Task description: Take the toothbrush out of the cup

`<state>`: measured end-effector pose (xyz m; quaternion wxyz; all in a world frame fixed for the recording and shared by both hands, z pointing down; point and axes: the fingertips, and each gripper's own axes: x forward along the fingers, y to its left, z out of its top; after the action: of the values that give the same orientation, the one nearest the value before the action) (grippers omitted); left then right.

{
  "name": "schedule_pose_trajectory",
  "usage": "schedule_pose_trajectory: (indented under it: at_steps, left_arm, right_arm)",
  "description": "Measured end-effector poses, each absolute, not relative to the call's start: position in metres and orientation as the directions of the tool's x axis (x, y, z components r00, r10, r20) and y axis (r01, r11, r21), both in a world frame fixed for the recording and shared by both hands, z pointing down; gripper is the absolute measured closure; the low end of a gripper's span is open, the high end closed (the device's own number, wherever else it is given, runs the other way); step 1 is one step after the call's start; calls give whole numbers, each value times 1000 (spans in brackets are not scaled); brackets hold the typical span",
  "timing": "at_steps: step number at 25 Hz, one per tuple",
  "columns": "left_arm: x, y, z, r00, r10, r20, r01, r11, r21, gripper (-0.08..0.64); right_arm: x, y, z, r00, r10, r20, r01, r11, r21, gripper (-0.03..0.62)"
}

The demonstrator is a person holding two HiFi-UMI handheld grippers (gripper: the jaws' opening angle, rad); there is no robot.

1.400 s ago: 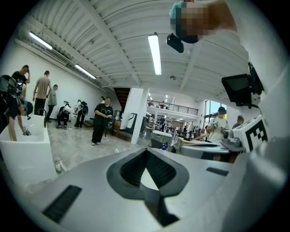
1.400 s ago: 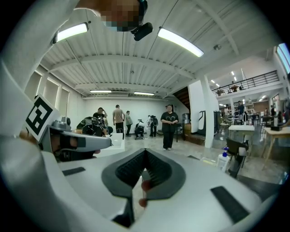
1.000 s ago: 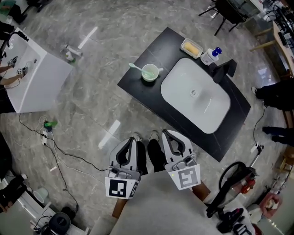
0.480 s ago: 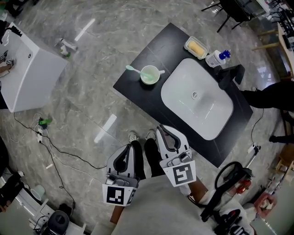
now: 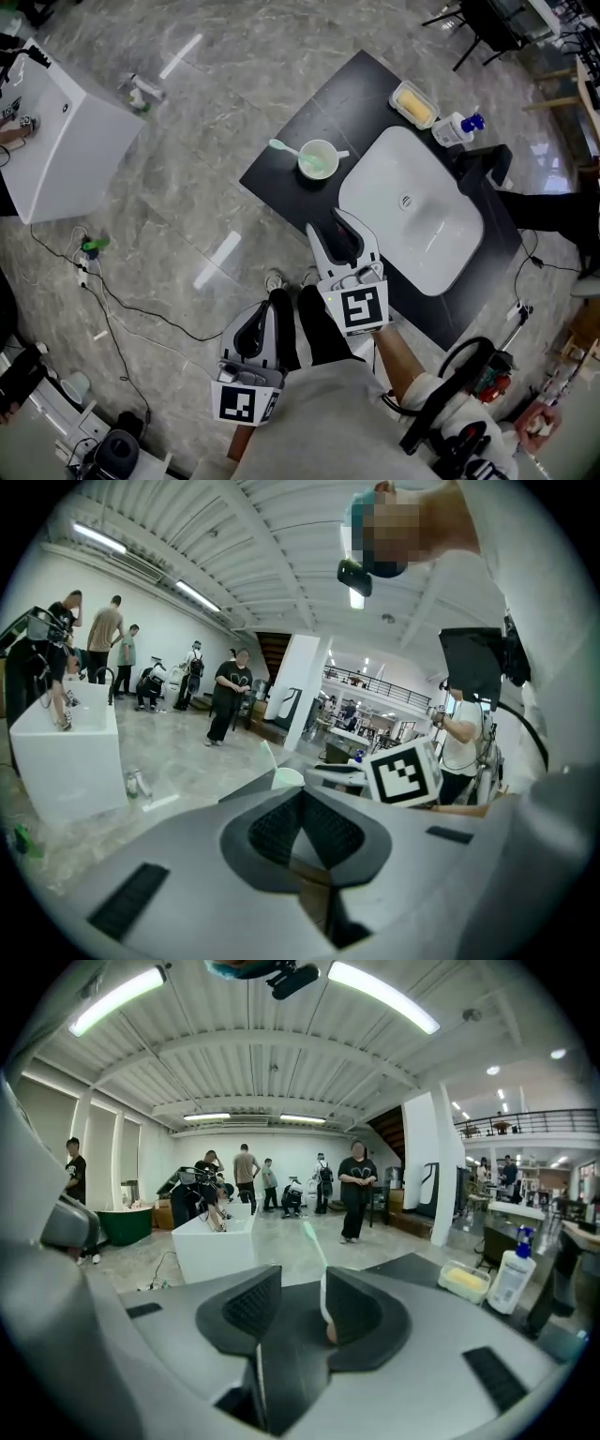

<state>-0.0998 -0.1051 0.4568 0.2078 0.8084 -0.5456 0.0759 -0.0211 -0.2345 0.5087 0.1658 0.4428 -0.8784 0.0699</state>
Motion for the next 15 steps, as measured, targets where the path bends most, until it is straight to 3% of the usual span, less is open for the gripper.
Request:
schedule_pose_trajectory:
  at_steps: [15]
  left_arm:
    - [-116,-106,461,357,-857,373,-928,-277,251,556]
  right_arm:
    - [-49,-336,546,-480,-780,400,-821,561,108,457]
